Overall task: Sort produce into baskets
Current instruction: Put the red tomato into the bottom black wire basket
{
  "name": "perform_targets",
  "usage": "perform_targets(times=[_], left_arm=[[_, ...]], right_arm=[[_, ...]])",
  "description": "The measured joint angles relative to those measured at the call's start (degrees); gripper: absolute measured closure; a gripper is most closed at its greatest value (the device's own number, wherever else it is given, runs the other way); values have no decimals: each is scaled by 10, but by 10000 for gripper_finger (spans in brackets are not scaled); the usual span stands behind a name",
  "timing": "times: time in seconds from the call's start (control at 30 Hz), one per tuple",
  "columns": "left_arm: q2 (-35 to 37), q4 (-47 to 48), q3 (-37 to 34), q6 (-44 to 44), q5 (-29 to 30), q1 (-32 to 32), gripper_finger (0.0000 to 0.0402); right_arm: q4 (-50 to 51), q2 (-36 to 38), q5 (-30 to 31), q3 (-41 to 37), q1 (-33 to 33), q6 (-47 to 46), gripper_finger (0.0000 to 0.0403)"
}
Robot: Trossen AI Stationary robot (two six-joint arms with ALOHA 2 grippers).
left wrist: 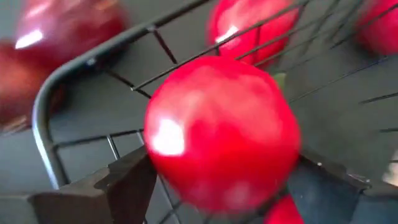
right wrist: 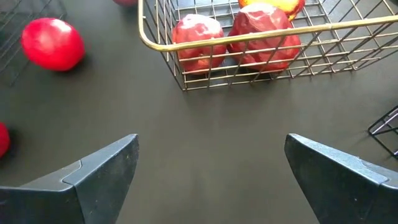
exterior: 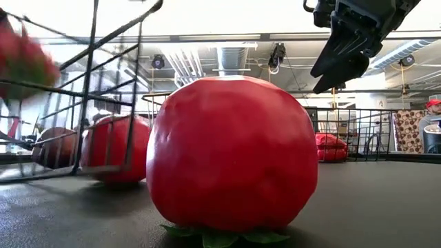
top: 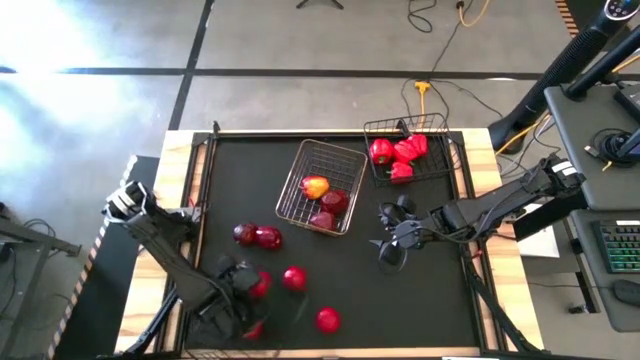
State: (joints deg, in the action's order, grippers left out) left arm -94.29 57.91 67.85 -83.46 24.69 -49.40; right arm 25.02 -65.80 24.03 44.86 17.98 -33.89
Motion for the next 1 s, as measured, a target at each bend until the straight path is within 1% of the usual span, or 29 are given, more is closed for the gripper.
perform_targets(times=[0.13,0.27,0.4,0.43,0.5,0.53,0.6,0.67,0.73,0.8,0.87,0.9,1.0], left_arm=[[-1,90,-1,-51,-39,9,85],[5,158,-1,-78,-72,9,79],[6,277,-1,-128,-129,9,76],[6,299,-1,-142,-136,9,76],[9,307,2,-151,-134,8,76],[9,303,8,-150,-126,8,76],[9,298,29,-147,-85,8,76],[8,293,61,-144,-17,8,76],[7,284,97,-131,68,9,76],[7,262,131,-108,152,9,76],[7,230,158,-71,214,13,76],[7,212,166,-47,226,17,76],[6,150,172,34,228,41,76]], right_arm=[[0,0,0,0,0,0,9],[0,0,0,0,0,0,9],[1,0,0,0,0,0,9],[1,0,0,0,0,0,9],[3,0,0,-1,0,0,9],[4,0,0,-1,0,0,9],[4,0,0,-1,0,0,9],[4,0,0,-1,0,0,9],[4,0,0,-1,0,0,9],[3,0,0,-1,0,0,9],[3,0,0,-1,0,0,9],[3,0,0,-1,0,0,9],[3,0,0,-1,0,0,9]])
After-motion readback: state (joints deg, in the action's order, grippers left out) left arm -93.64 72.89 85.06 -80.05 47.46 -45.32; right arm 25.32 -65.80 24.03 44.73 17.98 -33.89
